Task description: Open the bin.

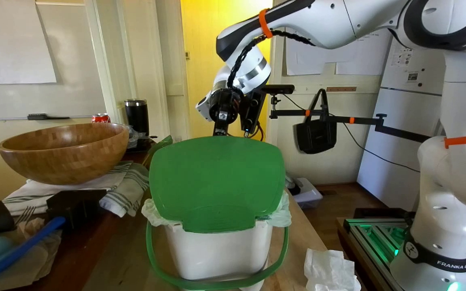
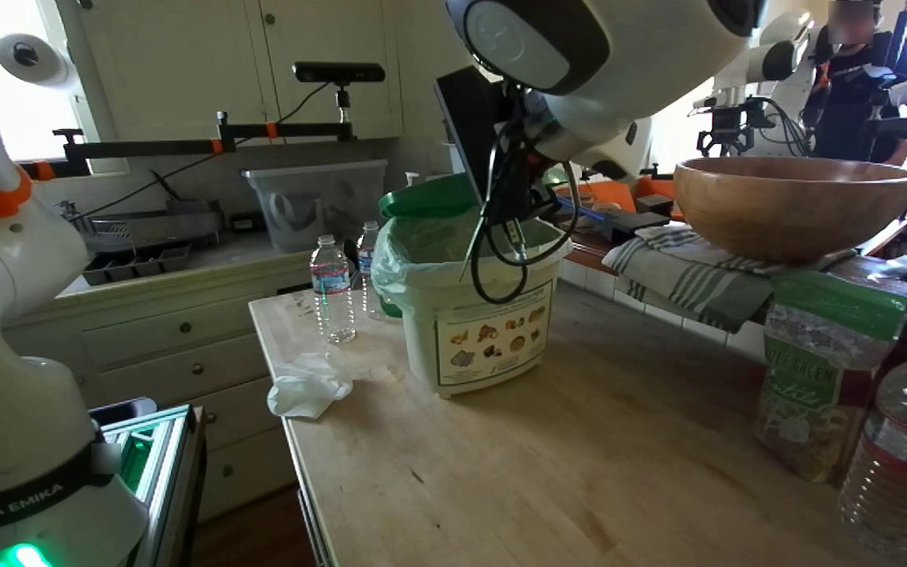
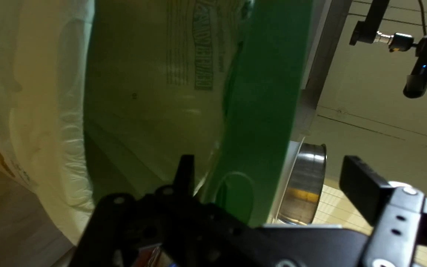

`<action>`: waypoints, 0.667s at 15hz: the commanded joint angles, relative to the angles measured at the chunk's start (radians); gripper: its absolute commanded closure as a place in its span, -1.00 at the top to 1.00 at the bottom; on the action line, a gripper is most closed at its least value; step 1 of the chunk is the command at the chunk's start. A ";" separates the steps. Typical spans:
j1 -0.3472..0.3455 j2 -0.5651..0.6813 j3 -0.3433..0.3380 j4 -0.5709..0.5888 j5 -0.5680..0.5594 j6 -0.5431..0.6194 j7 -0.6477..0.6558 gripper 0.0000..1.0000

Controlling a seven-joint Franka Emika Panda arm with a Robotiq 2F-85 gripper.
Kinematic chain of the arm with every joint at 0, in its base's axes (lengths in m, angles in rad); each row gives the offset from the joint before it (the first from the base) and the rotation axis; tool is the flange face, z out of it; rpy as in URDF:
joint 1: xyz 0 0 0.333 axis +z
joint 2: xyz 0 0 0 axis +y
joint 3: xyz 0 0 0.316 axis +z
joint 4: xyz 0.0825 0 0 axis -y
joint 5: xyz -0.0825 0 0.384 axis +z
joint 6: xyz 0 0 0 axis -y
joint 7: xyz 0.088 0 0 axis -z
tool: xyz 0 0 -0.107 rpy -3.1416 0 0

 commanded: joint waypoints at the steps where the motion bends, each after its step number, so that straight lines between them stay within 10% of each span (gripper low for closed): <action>1: 0.025 -0.061 0.000 -0.045 -0.019 0.018 0.033 1.00; 10: 0.054 -0.142 0.004 -0.063 -0.019 0.030 0.039 1.00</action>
